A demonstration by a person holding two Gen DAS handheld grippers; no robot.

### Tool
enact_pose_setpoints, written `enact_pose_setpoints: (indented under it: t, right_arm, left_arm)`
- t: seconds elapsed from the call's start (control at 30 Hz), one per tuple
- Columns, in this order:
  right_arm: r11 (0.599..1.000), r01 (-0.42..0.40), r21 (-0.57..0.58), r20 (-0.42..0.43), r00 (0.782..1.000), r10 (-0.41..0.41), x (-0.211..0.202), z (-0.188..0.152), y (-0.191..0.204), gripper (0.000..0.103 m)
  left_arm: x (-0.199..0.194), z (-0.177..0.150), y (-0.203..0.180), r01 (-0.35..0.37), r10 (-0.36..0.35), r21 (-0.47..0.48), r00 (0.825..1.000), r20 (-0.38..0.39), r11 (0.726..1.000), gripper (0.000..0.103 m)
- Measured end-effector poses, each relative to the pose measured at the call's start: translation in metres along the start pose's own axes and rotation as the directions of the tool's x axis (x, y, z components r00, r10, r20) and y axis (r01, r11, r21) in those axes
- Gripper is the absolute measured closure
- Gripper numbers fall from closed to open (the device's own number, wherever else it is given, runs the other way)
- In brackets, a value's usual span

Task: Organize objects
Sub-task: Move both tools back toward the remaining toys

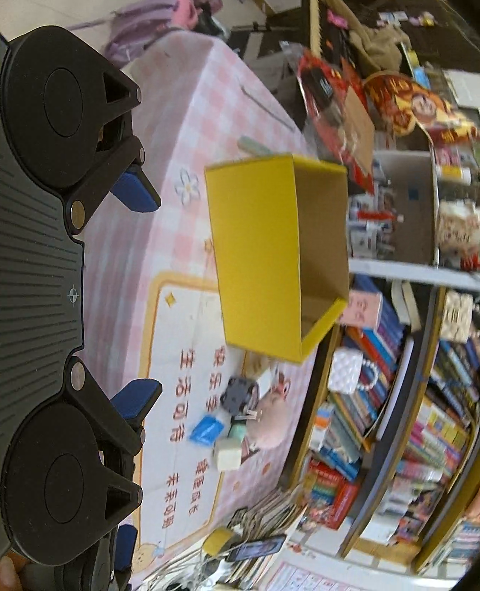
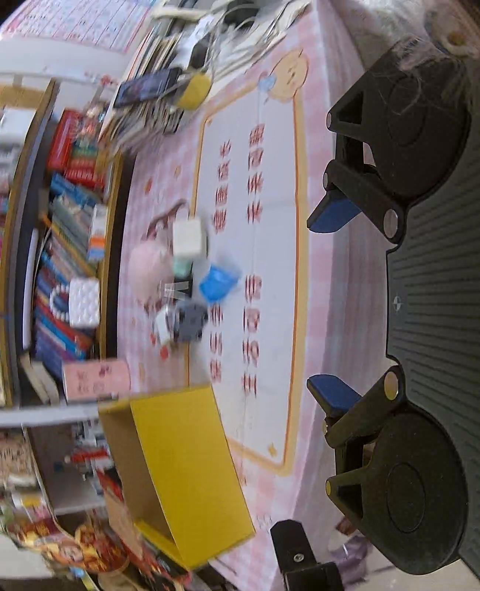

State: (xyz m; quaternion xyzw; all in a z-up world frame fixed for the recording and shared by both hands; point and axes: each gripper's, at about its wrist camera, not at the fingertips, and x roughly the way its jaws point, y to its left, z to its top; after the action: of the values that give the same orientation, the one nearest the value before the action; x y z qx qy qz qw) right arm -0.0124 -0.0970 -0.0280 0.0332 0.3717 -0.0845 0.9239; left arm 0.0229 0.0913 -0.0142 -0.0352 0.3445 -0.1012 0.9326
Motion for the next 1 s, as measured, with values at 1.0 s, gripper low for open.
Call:
enact_pose_setpoints:
  t: [1.0]
  right_arm:
    - [0.996, 0.023, 0.089, -0.114, 0.993, -0.013, 0.074, 0.050, -0.130, 0.017]
  left_arm:
    - [0.093, 0.035, -0.128, 0.062, -0.050, 0.085, 0.989, -0.136, 0.995, 0.005]
